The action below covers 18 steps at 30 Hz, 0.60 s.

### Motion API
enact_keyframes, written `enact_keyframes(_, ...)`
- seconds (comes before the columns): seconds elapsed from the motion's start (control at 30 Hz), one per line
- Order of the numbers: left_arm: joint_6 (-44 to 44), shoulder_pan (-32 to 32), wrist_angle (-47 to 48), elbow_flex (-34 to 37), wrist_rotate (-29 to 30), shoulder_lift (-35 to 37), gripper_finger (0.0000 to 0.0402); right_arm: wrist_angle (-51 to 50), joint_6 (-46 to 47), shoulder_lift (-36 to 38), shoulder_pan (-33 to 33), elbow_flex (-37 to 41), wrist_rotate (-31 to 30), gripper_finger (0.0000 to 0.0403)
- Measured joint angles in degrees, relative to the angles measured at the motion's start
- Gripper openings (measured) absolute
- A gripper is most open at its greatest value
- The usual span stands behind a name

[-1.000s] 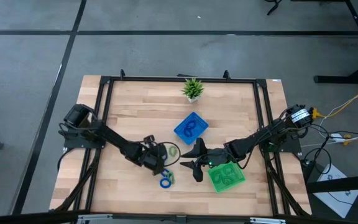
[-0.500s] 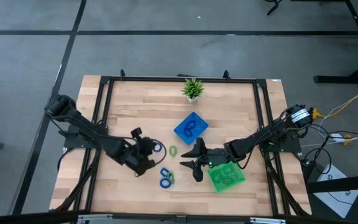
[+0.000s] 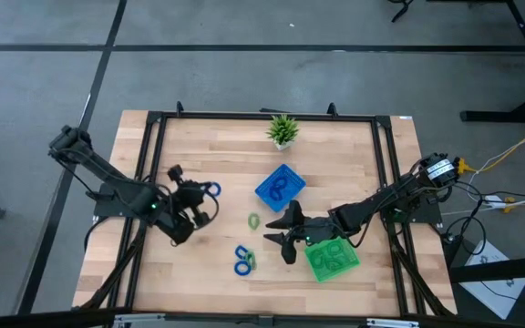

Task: Sort spring keychains
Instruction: Put the blue spring keychain into the blue bin

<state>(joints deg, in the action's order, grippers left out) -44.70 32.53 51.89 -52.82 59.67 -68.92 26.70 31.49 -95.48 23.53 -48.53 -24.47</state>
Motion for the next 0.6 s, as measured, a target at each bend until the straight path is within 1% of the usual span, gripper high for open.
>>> enact_keyframes(0.1, -2.09, -1.39, 4.52, -0.02, 1.11, 2.79, 0.0018, 0.0, -0.01, 0.0, -0.04, 0.0, -0.19, 0.0165)
enact_keyframes(0.17, -3.68, -2.81, 7.03, -0.02, 1.25, 4.29, 0.0018, 0.0, -0.01, 0.0, -0.04, 0.0, -1.7, 0.0165)
enact_keyframes(0.3, -4.23, -5.97, 6.93, 2.75, 1.11, 7.03, 0.0018, 0.01, -0.01, 0.0, -0.04, 0.0, -4.97, 0.0165)
enact_keyframes(0.43, -4.18, -9.11, 1.05, 8.56, -0.28, 9.56, 0.0018, 0.13, -0.01, 0.0, -0.09, 0.0, -6.01, 0.0165)
enact_keyframes(0.5, -2.93, -10.35, -3.87, 11.75, -1.07, 10.71, 0.0018, 0.34, 0.12, 0.0, -0.07, 0.0, -5.99, 0.0165)
enact_keyframes(0.6, 1.75, -11.64, -13.37, 16.01, -3.58, 12.43, 0.0018, 0.35, 0.9, 0.0, -0.08, 0.0, -5.97, 0.0165)
